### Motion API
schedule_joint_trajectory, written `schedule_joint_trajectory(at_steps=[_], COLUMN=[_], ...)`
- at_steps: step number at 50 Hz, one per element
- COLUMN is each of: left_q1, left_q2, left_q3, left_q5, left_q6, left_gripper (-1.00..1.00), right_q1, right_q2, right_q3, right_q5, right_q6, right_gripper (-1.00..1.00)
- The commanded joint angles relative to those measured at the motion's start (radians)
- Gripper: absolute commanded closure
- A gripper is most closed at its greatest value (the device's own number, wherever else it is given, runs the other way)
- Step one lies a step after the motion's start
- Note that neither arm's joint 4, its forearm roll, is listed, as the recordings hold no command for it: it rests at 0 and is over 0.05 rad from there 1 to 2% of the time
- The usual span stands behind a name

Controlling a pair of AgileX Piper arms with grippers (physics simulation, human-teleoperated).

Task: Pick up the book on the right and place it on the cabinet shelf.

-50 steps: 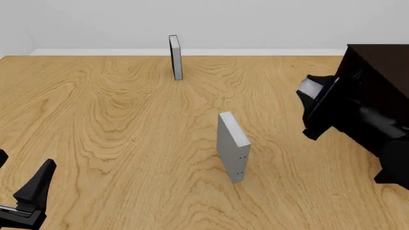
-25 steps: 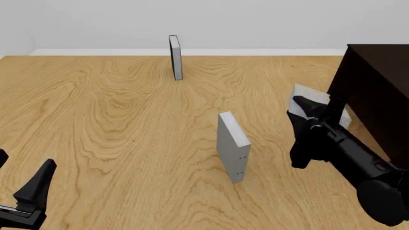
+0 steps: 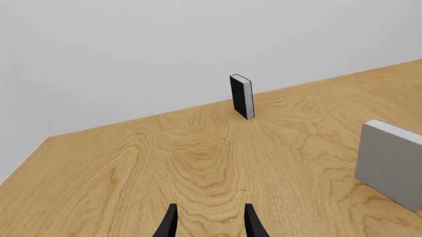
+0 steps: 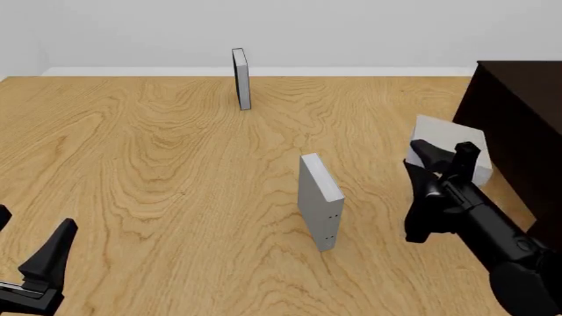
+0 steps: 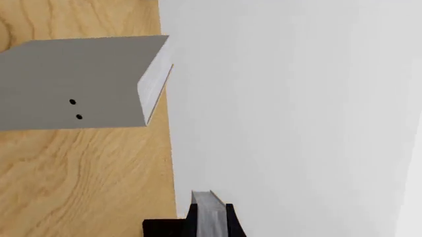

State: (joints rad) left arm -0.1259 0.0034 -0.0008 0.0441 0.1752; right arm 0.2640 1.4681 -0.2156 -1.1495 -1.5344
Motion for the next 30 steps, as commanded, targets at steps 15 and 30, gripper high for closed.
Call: schedule_joint_trajectory(at_steps=[15, 30], left_q1=[0.002, 0.002], left_q2=[0.0, 0.0], left_q3=[0.0, 0.0], left_q5=[0.003, 0.004], left_q6=[0.007, 0.009], left_gripper=[-1.0, -1.0], right_q1=[-0.078, -0.083], right_q2=[0.032, 0.042], right_q3=[0.027, 0.044], right_q5=[-0.068, -0.07], right_q6=[-0.029, -0.112], right_gripper=[1.0, 1.0])
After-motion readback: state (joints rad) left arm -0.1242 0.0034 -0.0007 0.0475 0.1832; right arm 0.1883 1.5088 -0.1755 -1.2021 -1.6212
